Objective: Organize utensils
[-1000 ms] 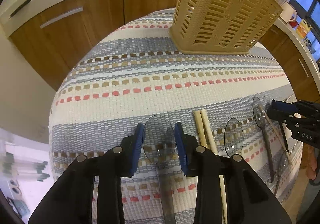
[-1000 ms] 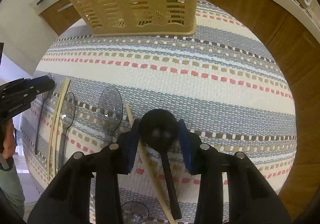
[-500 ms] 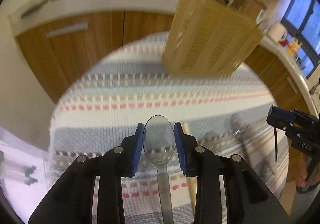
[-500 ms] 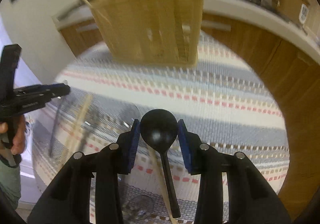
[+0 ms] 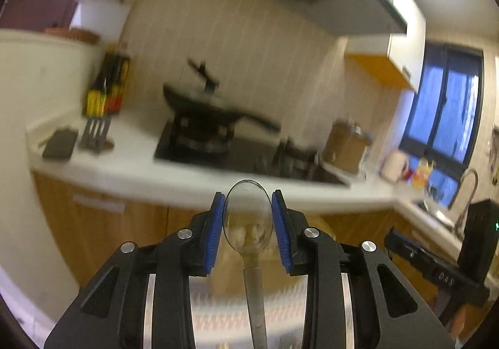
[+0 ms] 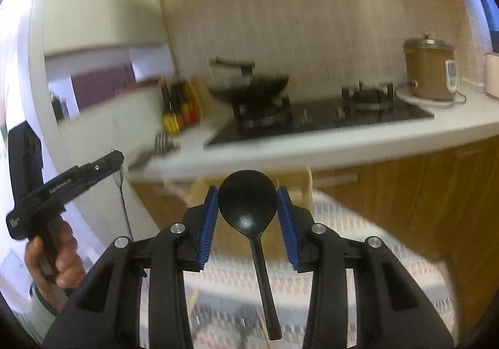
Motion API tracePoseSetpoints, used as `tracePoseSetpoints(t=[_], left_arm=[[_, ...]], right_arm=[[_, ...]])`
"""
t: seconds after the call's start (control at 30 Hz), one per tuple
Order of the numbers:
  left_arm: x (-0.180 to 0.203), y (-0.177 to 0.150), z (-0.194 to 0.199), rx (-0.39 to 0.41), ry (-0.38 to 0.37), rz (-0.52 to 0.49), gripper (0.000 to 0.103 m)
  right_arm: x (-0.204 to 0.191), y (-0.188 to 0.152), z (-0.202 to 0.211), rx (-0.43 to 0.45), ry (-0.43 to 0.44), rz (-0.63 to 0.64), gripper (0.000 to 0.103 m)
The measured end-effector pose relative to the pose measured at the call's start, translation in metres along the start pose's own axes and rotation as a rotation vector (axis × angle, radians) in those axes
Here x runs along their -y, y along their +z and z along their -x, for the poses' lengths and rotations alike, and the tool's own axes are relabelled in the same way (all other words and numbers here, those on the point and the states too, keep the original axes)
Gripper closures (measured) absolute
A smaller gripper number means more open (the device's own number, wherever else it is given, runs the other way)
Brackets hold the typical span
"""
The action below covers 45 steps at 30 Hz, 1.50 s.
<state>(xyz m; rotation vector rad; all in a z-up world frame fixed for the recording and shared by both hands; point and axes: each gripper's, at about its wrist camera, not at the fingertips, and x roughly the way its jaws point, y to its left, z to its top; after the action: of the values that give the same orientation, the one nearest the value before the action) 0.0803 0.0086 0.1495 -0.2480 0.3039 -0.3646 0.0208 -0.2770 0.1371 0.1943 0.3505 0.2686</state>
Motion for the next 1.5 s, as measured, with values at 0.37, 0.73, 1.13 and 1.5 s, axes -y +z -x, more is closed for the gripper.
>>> tracePoseSetpoints(t=[0.37,0.73,1.13,1.5], left_arm=[[0.035,0.025,-0.033,0.254,0.009,-0.038,0.074],[0.025,-0.001,-0.076,0.267,0.083,-0.096,0.074],[0.016,-0.021,-0.089,0.259,0.109,-0.109,0.073],[0.009,-0.02,-0.056,0.227,0.101,-0.092,0.061]], right_arm=[[0.023,0.068,-0.052,0.181,0.007,-0.073,0.068],[0.063,0.047,-0.122,0.133,-0.004,-0.133,0.068],[0.055,0.017,-0.13,0.122,-0.03,-0.082,0.067],[0.036,0.009,-0.08,0.108,-0.041,-0.056,0.053]])
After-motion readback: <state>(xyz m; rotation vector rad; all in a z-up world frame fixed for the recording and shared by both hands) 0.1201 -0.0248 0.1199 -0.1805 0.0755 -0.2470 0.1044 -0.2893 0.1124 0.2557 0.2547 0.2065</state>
